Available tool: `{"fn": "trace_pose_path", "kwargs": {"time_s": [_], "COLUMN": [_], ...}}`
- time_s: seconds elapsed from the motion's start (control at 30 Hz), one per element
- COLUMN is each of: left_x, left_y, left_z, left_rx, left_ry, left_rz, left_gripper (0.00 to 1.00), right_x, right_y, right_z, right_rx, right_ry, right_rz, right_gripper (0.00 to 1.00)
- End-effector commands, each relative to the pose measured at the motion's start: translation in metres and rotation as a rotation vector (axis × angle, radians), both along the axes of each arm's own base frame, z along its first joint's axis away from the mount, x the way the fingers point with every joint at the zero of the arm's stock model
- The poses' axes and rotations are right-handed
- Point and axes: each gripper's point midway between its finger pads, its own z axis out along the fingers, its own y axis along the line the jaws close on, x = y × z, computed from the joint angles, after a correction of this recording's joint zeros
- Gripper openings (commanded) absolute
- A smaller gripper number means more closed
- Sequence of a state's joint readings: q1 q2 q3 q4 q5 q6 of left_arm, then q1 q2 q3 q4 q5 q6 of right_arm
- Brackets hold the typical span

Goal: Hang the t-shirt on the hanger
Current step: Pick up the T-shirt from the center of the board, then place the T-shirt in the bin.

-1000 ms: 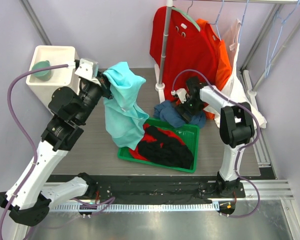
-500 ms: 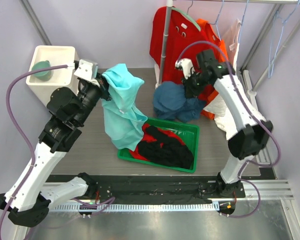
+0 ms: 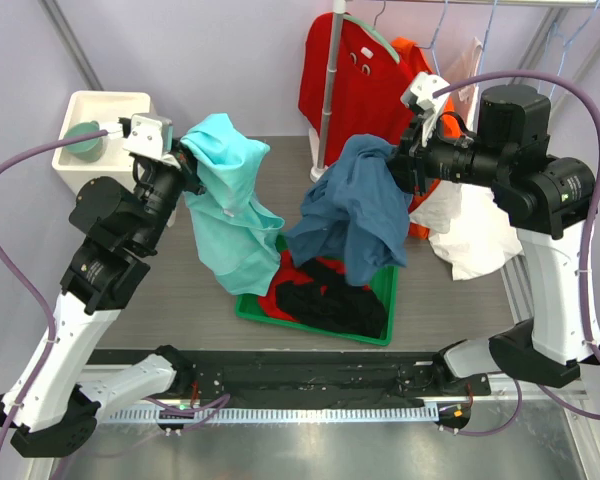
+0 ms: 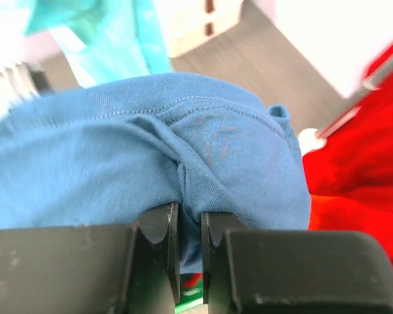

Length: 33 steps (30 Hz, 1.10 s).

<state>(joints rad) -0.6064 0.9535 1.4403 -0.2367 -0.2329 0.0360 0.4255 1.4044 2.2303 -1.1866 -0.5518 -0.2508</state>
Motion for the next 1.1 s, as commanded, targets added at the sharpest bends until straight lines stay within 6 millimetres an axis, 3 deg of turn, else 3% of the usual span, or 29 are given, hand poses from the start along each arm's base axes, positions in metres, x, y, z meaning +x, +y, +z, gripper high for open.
{"fn": "trace_pose_path", "kwargs": {"time_s": [0.0, 0.07, 0.1, 0.17, 0.2, 0.23, 0.27, 0.3, 0.37, 0.4, 0.53, 0.6, 0.63, 0.67, 0.7, 0.77, 0.8, 0.83, 0.9, 0.97, 1.0, 1.03, 1.07], "left_x": [-0.008, -0.009, -0.008, -0.008, -0.009, -0.009, -0.01, -0.01, -0.013, -0.014, -0.029, -0.042, -0.046, -0.051, -0.057, -0.077, -0.084, -0.09, -0.097, -0.092, -0.096, -0.096, -0.09], "left_y": [0.017, 0.019, 0.019, 0.019, 0.018, 0.017, 0.015, 0.014, 0.011, 0.008, -0.008, -0.02, -0.023, -0.028, -0.031, -0.045, -0.049, -0.063, -0.072, -0.091, -0.104, -0.113, -0.136], "left_z": [0.025, 0.027, 0.027, 0.024, 0.023, 0.02, 0.018, 0.015, 0.01, 0.006, -0.009, -0.016, -0.028, -0.034, -0.034, -0.062, -0.072, -0.08, -0.108, -0.129, -0.137, -0.132, -0.157], "left_rx": [-0.015, -0.008, -0.006, 0.005, 0.009, 0.017, 0.025, 0.036, 0.059, 0.073, 0.137, 0.178, 0.206, 0.23, 0.252, 0.34, 0.393, 0.418, 0.464, 0.496, 0.521, 0.538, 0.584], "left_ry": [-0.072, -0.08, -0.081, -0.072, -0.073, -0.066, -0.064, -0.057, -0.052, -0.044, -0.038, -0.03, 0.011, 0.027, 0.029, 0.116, 0.141, 0.18, 0.321, 0.469, 0.511, 0.512, 0.602], "left_rz": [0.052, 0.06, 0.063, 0.062, 0.055, 0.05, 0.039, 0.032, 0.006, -0.009, -0.134, -0.234, -0.266, -0.306, -0.338, -0.487, -0.539, -0.64, -0.735, -0.825, -0.873, -0.897, -0.937], "left_gripper": [0.0, 0.0, 0.0, 0.0, 0.0, 0.0, 0.0, 0.0, 0.0, 0.0, 0.0, 0.0, 0.0, 0.0, 0.0, 0.0, 0.0, 0.0, 0.03, 0.04, 0.04, 0.04, 0.04], "right_x": [-0.007, -0.011, -0.003, -0.004, -0.004, 0.002, 0.001, -0.007, -0.009, -0.019, -0.018, -0.02, -0.019, -0.019, -0.018, -0.018, -0.013, -0.016, -0.014, -0.023, -0.021, -0.018, -0.014], "right_y": [0.017, 0.017, 0.019, 0.022, 0.024, 0.025, 0.028, 0.03, 0.034, 0.035, 0.039, 0.042, 0.043, 0.044, 0.045, 0.04, 0.039, 0.032, 0.022, 0.006, 0.001, -0.012, -0.021], "right_z": [-0.005, -0.021, -0.062, -0.089, -0.132, -0.147, -0.165, -0.202, -0.233, -0.265, -0.313, -0.326, -0.337, -0.34, -0.336, -0.324, -0.308, -0.301, -0.268, -0.25, -0.235, -0.23, -0.221], "right_rx": [0.08, 0.069, 0.013, -0.017, -0.078, -0.104, -0.137, -0.197, -0.25, -0.309, -0.364, -0.372, -0.389, -0.398, -0.399, -0.412, -0.4, -0.411, -0.4, -0.414, -0.407, -0.427, -0.42], "right_ry": [0.107, 0.136, 0.218, 0.222, 0.299, 0.29, 0.301, 0.348, 0.345, 0.387, 0.438, 0.471, 0.498, 0.509, 0.505, 0.486, 0.448, 0.448, 0.375, 0.363, 0.325, 0.307, 0.283], "right_rz": [0.038, 0.035, 0.008, 0.006, 0.002, -0.018, -0.013, 0.005, 0.026, 0.048, 0.068, 0.086, 0.09, 0.1, 0.108, 0.109, 0.097, 0.089, 0.069, 0.042, 0.017, -0.043, -0.09], "right_gripper": [0.01, 0.01, 0.01, 0.01, 0.01, 0.01, 0.01, 0.01, 0.01, 0.01, 0.02, 0.09, 0.22, 0.34, 0.52, 0.7, 0.84, 0.9, 1.0, 1.0, 1.0, 1.0, 1.0]}}
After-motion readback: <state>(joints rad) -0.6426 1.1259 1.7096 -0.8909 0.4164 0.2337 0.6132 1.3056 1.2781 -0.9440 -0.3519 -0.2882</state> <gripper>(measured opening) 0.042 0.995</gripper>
